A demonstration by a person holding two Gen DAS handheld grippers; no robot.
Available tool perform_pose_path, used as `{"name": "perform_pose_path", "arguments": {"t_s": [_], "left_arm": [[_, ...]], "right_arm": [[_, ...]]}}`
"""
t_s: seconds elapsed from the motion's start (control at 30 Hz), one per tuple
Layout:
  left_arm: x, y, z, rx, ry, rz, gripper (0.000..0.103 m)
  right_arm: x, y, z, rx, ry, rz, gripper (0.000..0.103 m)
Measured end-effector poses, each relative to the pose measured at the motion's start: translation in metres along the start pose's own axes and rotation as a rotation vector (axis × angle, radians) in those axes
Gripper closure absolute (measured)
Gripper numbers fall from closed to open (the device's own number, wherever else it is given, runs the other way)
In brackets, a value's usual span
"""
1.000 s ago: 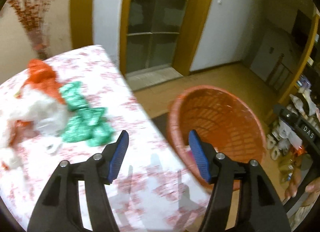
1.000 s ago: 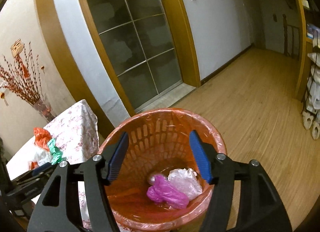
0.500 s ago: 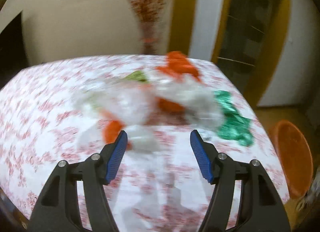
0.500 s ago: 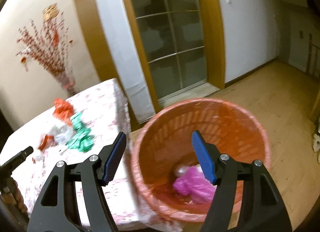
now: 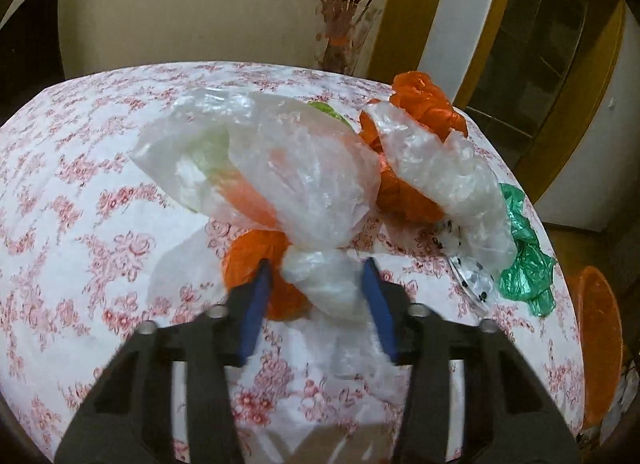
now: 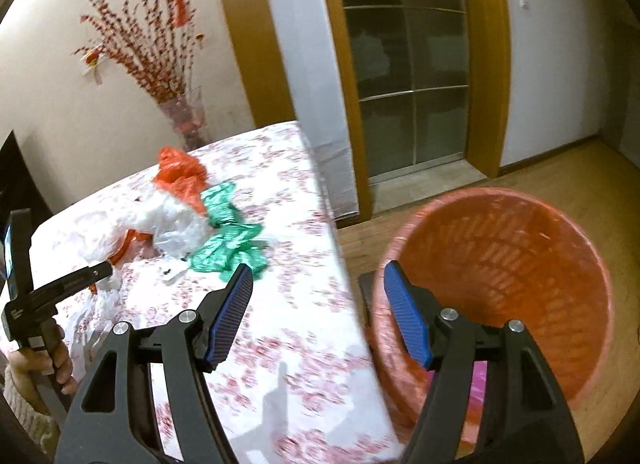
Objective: Collect trash
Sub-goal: 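Grasp a clear plastic bag with the left gripper while the right grasps the green bag, then carry the clear bag and green bag over the orange basket with both grippers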
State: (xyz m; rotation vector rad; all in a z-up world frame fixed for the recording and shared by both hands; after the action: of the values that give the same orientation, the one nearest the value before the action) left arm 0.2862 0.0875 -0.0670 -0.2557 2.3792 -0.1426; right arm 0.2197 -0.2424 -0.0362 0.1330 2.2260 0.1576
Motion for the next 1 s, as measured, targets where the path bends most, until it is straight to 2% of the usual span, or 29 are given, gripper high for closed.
{"name": "perform_pose_path", "arguments": {"t_s": [0.03, 0.1, 0.2, 0.5, 0.6, 0.77, 0.83, 0.9, 1.0], "left_arm": [[-0.001, -0.002, 0.000, 0.000, -0.003, 0.006, 0.069], [-0.002, -0.002, 0.000, 0.008, -0.011, 0.013, 0.079], [-0.004, -0.001, -0.005, 0.038, -0.019, 0.014, 0.084], [-0.006, 0.017, -0.036, 0.044, -0.076, -0.001, 0.085], [-0.008, 0.026, -0.047, 0.035, -0.090, -0.014, 0.085], [-0.008, 0.033, -0.058, 0.032, -0.098, -0.031, 0.085], [-0.009, 0.035, -0.062, 0.039, -0.100, -0.034, 0.085], [-0.009, 0.035, -0.064, 0.050, -0.099, -0.037, 0.085], [-0.010, 0.031, -0.065, 0.062, -0.100, -0.030, 0.085]], "right_arm": [[-0.001, 0.006, 0.005, -0.009, 0.004, -0.012, 0.036], [-0.003, 0.014, 0.011, -0.021, 0.011, -0.027, 0.036], [-0.008, 0.027, 0.023, -0.043, 0.018, -0.046, 0.037], [-0.024, 0.059, 0.067, -0.107, 0.069, -0.068, 0.053], [-0.028, 0.066, 0.084, -0.101, 0.090, -0.068, 0.057], [-0.030, 0.074, 0.118, -0.067, 0.167, -0.082, 0.057], [-0.026, 0.076, 0.127, -0.047, 0.204, -0.106, 0.069], [-0.022, 0.076, 0.132, -0.024, 0.235, -0.127, 0.091], [-0.023, 0.068, 0.116, -0.031, 0.197, -0.107, 0.095]]}}
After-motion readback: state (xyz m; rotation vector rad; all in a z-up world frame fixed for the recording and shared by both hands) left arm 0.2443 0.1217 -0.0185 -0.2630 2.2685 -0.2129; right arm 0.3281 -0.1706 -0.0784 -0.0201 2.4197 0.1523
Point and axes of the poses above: each gripper's, at about its wrist camera, not at the fingertips, and z roughly the way its jaws point, y to its left, x to its underside, the point moved 2 cm from there along z, roughly the way its jaws point, and after that the axes turned 2 degrees about -z, right-handed, at the moved point
